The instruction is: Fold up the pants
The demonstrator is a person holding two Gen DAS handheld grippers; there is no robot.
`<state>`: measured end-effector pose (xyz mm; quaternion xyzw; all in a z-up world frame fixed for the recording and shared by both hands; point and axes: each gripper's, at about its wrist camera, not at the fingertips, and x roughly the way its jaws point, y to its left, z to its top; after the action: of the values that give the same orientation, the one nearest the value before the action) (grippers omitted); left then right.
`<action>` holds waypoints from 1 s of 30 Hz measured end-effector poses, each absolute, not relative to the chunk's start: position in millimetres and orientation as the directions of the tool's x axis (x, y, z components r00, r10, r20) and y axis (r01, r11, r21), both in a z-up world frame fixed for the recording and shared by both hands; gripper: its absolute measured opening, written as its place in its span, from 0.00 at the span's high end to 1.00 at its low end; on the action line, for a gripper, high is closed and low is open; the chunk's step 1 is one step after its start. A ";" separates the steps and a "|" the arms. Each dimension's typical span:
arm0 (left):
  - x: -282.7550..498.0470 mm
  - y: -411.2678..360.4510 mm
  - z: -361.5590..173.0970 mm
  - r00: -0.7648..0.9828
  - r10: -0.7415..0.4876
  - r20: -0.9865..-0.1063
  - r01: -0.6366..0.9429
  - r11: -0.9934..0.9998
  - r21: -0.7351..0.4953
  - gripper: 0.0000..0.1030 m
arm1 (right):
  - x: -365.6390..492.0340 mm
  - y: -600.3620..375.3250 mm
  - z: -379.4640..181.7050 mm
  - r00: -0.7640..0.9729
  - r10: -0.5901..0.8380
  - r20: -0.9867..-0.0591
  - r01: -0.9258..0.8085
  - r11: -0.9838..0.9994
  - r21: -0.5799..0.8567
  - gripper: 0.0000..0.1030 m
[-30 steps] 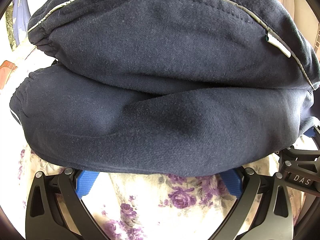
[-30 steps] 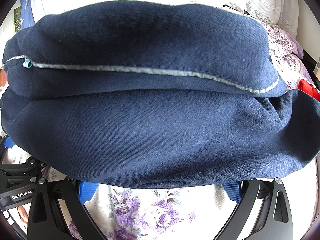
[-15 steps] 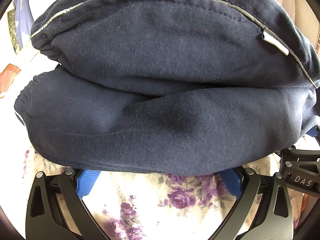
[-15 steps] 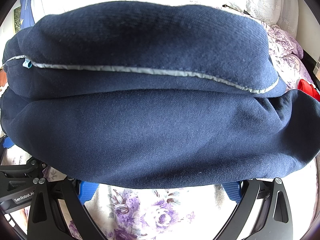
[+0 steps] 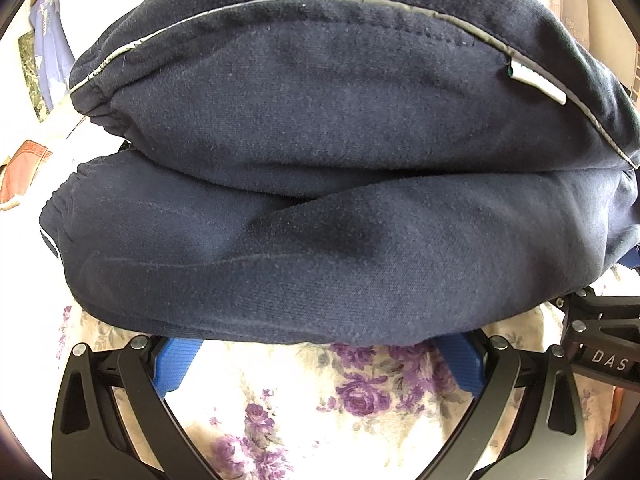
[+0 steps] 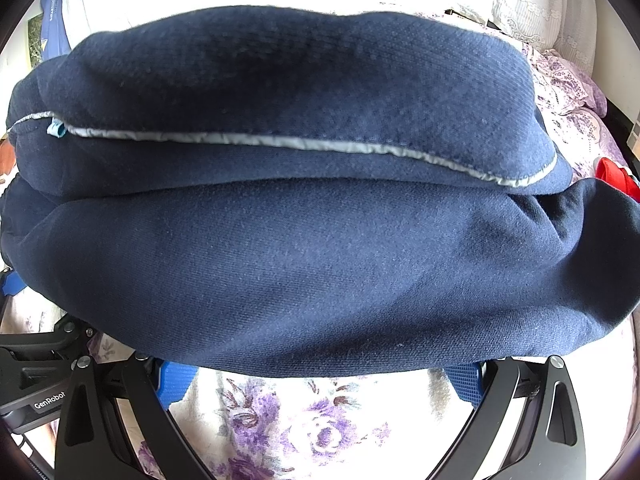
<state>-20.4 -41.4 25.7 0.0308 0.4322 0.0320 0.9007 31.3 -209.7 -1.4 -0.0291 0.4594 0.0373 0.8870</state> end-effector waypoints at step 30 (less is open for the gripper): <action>-10.6 -28.6 25.9 0.620 0.074 -0.781 -0.030 0.997 0.071 0.04 | 32.0 -211.3 -4.7 0.575 0.036 -0.818 -0.092 0.996 -0.020 0.03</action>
<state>-10.6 -28.6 25.9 0.0257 0.4350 0.0289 0.8996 32.0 -211.3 -4.7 -0.0300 0.4597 0.0361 0.8868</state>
